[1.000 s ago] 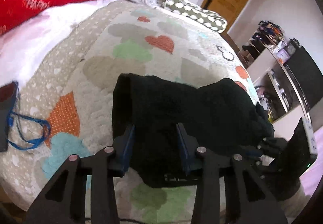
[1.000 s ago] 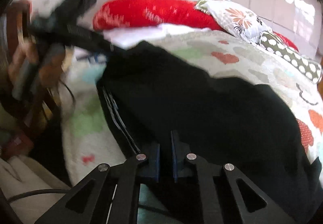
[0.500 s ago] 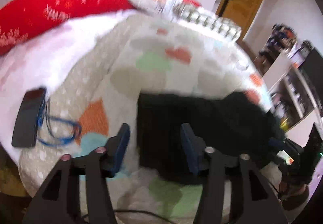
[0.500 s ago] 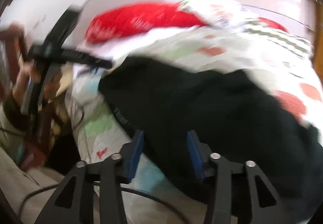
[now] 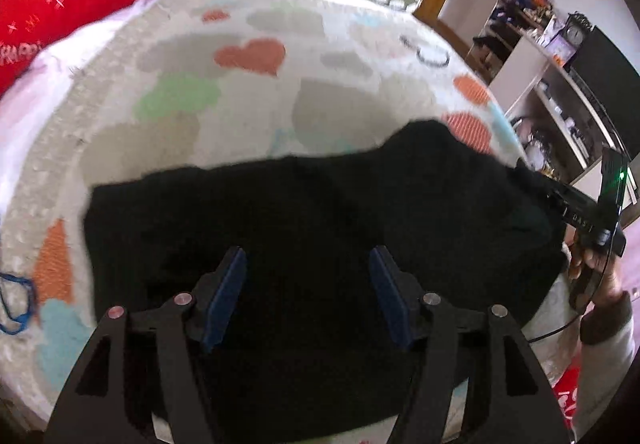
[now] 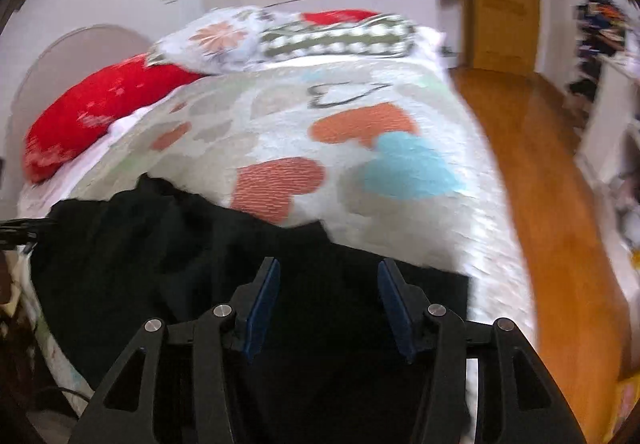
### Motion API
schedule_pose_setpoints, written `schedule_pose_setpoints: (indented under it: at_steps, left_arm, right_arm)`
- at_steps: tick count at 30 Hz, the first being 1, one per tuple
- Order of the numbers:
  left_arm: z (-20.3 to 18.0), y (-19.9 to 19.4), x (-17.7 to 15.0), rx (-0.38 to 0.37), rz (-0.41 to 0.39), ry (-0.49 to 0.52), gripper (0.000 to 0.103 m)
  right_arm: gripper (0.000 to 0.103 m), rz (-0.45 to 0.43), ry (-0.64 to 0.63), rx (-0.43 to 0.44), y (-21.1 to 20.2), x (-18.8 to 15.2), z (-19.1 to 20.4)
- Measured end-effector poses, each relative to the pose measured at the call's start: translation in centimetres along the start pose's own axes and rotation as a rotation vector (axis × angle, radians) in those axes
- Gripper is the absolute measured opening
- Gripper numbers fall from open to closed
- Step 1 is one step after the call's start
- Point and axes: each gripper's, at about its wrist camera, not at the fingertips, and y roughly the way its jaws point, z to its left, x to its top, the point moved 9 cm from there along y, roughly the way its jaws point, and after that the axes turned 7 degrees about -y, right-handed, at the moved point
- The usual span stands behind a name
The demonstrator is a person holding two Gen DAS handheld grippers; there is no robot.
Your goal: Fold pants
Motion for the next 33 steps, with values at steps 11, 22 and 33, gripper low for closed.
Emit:
schedule_pose_setpoints:
  at_steps: [11,22,33]
  left_arm:
    - [1.3,0.7,-0.6,-0.025,0.011,-0.045,0.063]
    - [1.1,1.1,-0.6,-0.028,0.011,-0.046,0.066]
    - [0.9,1.4,-0.4,-0.013,0.015,-0.041,0.071]
  right_arm:
    - [0.005,-0.034,0.166,-0.114,-5.9,-2.1,-3.6]
    - [0.038,-0.06,0.313,-0.125,-6.4,-3.7,-6.3]
    - [0.046,0.015,0.198,-0.095,-7.4,-6.6,-3.2]
